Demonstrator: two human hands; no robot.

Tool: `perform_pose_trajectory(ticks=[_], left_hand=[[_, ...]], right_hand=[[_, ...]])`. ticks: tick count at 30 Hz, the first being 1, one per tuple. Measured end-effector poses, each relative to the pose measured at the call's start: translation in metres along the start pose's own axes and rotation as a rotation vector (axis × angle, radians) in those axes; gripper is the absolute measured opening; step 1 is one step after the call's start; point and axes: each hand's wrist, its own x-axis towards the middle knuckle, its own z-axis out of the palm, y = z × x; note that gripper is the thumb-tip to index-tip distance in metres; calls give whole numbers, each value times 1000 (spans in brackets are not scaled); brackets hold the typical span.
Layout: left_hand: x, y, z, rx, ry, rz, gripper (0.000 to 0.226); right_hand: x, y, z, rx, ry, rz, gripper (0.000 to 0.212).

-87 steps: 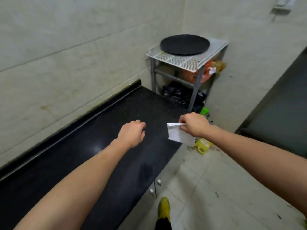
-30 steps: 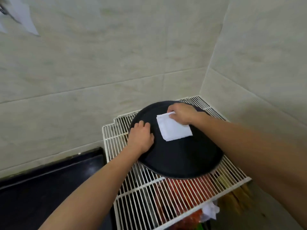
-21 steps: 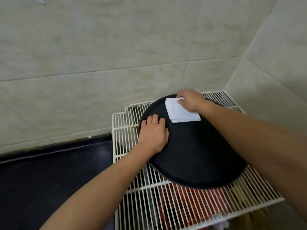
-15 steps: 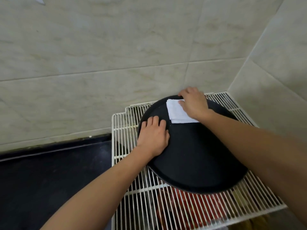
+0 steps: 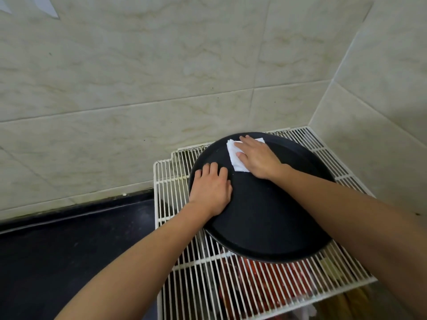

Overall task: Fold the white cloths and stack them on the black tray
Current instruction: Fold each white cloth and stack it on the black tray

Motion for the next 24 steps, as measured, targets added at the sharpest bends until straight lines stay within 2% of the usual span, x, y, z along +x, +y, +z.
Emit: perform_pose_trajectory(ticks=[4,8,11,14,17,24], left_hand=[[-4,-4,-16,-47,-59,7,38],[-32,-10,-38,-37,18,-17,36],[-65,-15,-54,-58,104,-91,28],[-113,-24,-67,-74,174,-212,25],[-186,-36,-76,-26,191,-326,22],[-360,-84,-89,55,100,-657,22]], right_hand=[[-17,-4,-24,38,69,89,44],[-48,-10,-51,25,165,153,38],[-72,-28,-63,14,191,130,36],[-95,-68,-68,54,246,20,33],[-125,-131,-61,102,251,-187,33],[-178,-286,-27,129,134,-485,33]])
